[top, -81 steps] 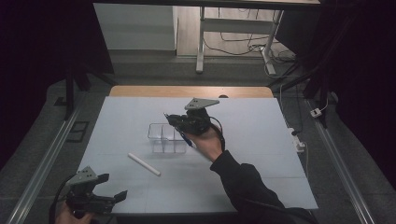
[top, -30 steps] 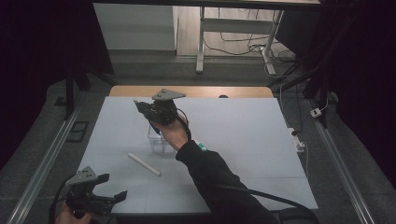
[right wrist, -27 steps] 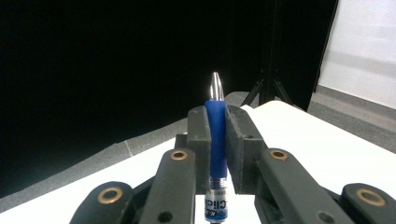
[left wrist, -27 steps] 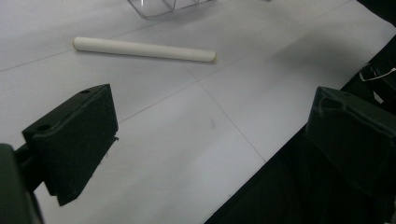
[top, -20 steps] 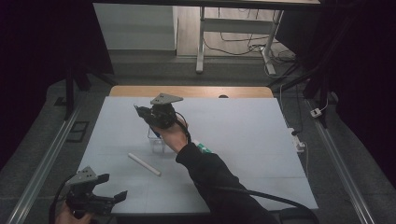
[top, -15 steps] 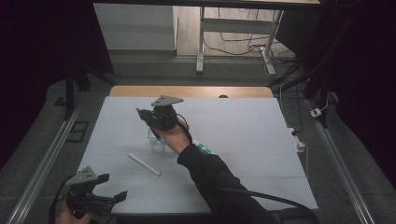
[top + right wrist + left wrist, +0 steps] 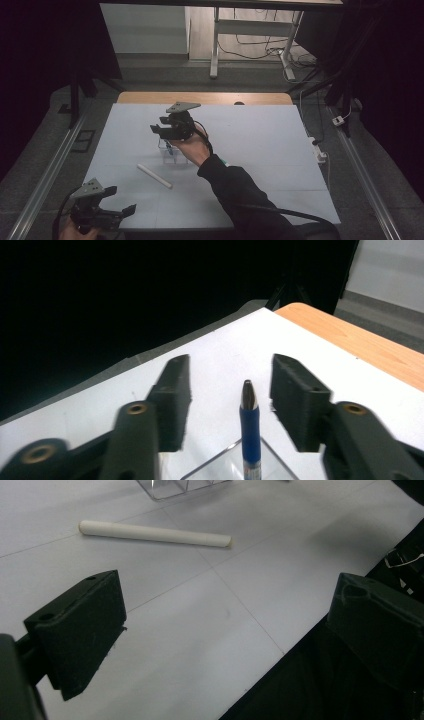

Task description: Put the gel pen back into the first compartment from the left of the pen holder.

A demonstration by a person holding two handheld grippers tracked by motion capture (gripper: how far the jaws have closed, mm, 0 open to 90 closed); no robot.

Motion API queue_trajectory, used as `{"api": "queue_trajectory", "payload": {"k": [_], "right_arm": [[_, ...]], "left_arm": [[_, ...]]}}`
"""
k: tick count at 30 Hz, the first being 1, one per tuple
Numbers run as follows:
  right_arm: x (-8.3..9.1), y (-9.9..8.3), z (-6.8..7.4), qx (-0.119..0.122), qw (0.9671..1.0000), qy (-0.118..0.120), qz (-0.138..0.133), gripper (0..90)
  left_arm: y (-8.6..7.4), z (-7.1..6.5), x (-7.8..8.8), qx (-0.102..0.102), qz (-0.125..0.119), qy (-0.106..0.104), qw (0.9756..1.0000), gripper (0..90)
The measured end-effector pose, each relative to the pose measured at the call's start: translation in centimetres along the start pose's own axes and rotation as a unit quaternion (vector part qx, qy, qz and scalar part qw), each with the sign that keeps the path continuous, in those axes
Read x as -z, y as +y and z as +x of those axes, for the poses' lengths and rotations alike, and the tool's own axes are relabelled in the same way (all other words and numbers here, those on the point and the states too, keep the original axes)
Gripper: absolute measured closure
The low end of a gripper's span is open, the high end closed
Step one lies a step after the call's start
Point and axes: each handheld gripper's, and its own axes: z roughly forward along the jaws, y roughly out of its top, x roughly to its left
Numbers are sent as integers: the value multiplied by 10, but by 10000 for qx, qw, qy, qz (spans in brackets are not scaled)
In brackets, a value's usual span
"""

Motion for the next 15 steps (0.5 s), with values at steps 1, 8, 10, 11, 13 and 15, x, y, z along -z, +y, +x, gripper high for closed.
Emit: {"api": "queue_trajectory", "payload": {"k": [1,8,10,11,13,15], "right_arm": [[2,1,0,-8,10000,9,47,438],[17,2,4,180,9996,58,215,313],[21,1,5,222,9994,71,250,271],[22,1,6,235,9993,87,270,251],[24,0,8,276,9987,93,413,215],[26,-1,11,294,9983,146,488,179]], "left_arm": [[0,0,0,4,-2,-1,10000,22],[0,1,1,38,-52,-9,10000,17],[-1,1,1,37,-61,-13,10000,16],[-1,1,1,28,-66,-18,10000,15],[-1,0,2,16,-74,-12,10000,14],[-1,0,2,13,-90,-22,10000,13]]}}
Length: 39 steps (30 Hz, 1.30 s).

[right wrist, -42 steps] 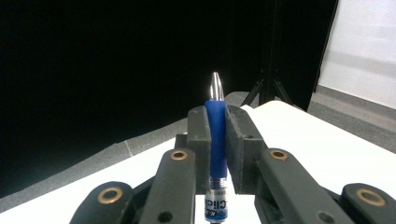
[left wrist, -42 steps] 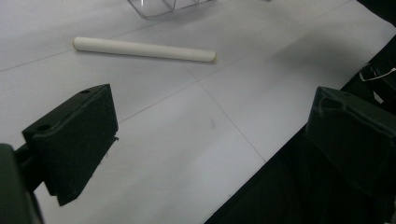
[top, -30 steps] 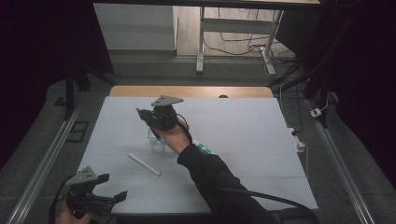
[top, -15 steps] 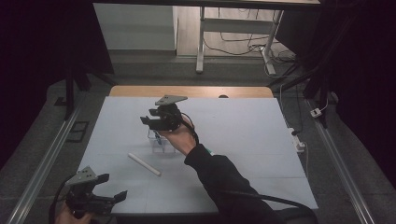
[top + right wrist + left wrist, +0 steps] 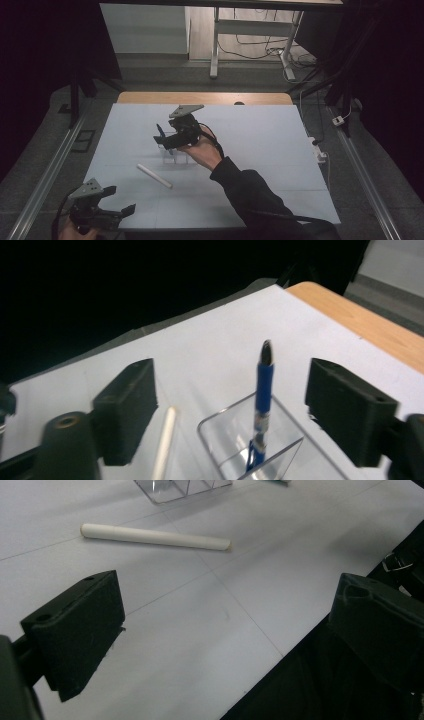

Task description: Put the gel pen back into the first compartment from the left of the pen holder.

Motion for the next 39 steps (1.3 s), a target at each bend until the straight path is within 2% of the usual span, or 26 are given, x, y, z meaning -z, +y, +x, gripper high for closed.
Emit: {"api": "queue_trajectory", "payload": {"k": [8,10,11,12,19,32,39], "right_arm": [[10,-3,10,165,9992,98,347,73],[11,-4,13,138,9992,153,348,52],[12,-4,13,181,9987,158,454,42],[12,-6,14,174,9988,171,424,30],[15,-13,23,411,9975,195,541,0],[11,-33,36,476,9947,237,880,0],[7,-41,43,418,9937,373,974,0]], "left_arm": [[0,0,0,-13,2,14,10000,12],[0,0,0,-17,1,12,10000,13],[0,0,0,-27,0,22,10000,12],[0,0,0,-17,0,17,10000,13],[0,0,1,-17,4,0,10000,13],[0,0,0,-10,22,-16,10000,13],[0,0,0,-21,32,-18,10000,13]]}}
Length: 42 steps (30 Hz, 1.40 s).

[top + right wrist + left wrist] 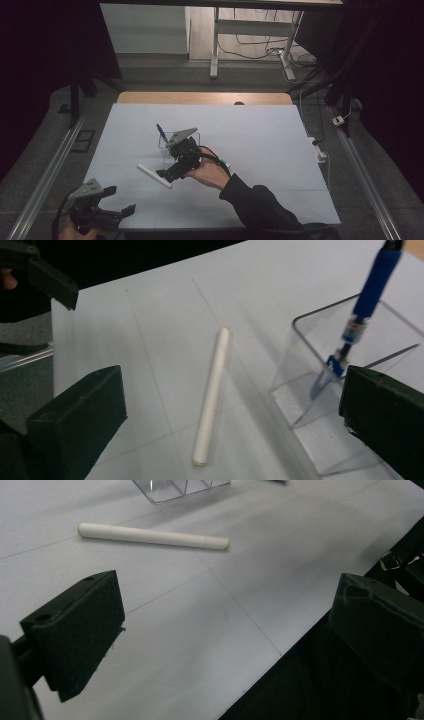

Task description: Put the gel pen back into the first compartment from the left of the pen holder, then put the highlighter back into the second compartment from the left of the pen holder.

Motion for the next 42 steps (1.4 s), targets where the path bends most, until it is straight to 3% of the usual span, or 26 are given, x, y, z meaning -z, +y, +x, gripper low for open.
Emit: {"api": "queue_trajectory", "payload": {"k": [6,14,22,30,36,42], "right_arm": [[-8,-4,9,159,9997,83,139,0],[-25,-7,13,43,9993,252,275,0],[-45,-10,15,101,9987,294,415,0],[-68,-14,21,317,9963,314,733,0],[-87,-17,22,365,9950,172,916,96],[-101,-20,20,314,9930,-8,1135,302]], "left_arm": [[0,0,0,4,10,-6,10000,13],[0,0,-1,3,22,-18,10000,14],[0,0,-1,-3,21,-17,10000,14],[0,0,-1,-15,31,-25,10000,15],[0,0,-1,-23,39,-24,10000,15],[0,0,-1,-29,40,-37,10000,16]]}}
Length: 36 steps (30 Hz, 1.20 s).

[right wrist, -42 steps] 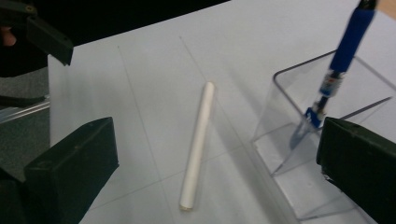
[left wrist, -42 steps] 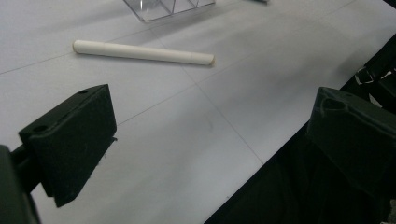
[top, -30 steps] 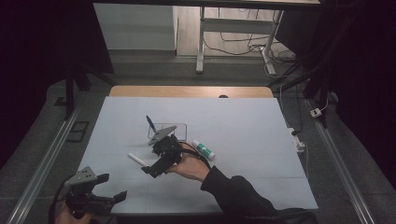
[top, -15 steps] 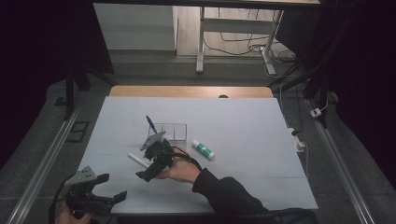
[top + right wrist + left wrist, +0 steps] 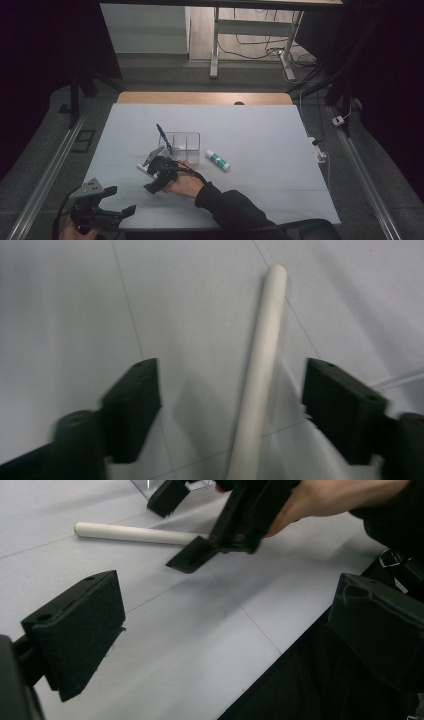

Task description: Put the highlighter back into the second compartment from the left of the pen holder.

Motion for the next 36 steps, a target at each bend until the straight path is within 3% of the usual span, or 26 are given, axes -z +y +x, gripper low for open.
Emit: {"api": "queue_trajectory", "payload": {"k": [4,6,11,13,19,28,36], "right_arm": [[-5,2,1,97,9998,-157,109,462],[-5,4,3,31,9998,-181,108,534],[-5,3,3,-9,9998,-171,52,746],[-4,4,2,-44,9998,-143,98,782],[-3,5,1,-140,9996,-169,196,787],[3,1,0,-252,9997,-9,-18,788],[24,4,2,19,9992,19,-404,789]], "left_arm": [[0,0,0,-9,1,3,10000,16],[0,0,0,-9,1,-7,10000,16],[0,0,0,-21,6,2,10000,17],[0,0,0,-21,2,8,10000,17],[0,0,0,-19,8,1,10000,18],[0,0,0,-20,12,-1,10000,18],[0,0,-1,-17,16,-1,10000,18]]}}
